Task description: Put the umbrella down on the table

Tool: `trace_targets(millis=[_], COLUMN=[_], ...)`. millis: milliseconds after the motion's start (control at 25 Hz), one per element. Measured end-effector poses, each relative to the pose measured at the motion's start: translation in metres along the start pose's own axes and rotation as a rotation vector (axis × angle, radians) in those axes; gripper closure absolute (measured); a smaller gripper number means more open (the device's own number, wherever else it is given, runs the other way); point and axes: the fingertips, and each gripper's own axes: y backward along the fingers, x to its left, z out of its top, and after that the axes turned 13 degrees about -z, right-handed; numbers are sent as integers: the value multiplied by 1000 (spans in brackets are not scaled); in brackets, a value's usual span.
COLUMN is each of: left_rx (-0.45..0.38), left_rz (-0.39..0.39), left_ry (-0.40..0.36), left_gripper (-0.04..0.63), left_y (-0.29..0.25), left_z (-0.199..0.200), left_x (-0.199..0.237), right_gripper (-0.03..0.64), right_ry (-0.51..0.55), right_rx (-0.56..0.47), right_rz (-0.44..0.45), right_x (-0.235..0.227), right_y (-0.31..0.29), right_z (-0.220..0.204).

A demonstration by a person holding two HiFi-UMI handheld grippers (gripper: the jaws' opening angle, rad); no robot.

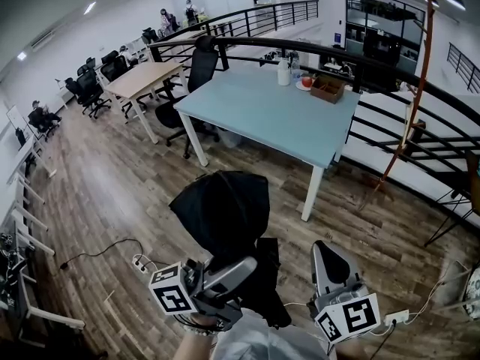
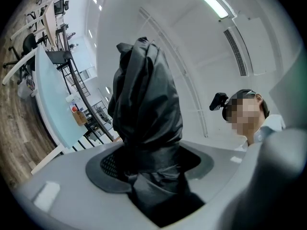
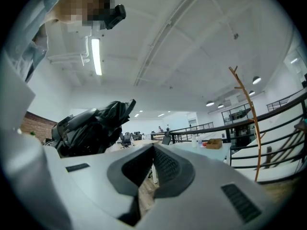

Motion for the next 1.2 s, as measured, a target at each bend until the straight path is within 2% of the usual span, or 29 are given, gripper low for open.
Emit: trace_targets(millis=[240,520,1200], left_rx=[26,32,66], left_rz=[-1,-15,-30], left_ry=[-1,11,56], left_gripper=[313,313,313], left_y=[-4,-1,26], left_z=[-3,14,108], left_x=[8,29,115], right_gripper=[621,621,621], right_ry=[1,3,11], right_rx=[6,15,30], right_rz=[-10,-18,-51], right_x=[-5,2,46], right_y=[-10,-36,-161], right_z=[-2,-7,-9])
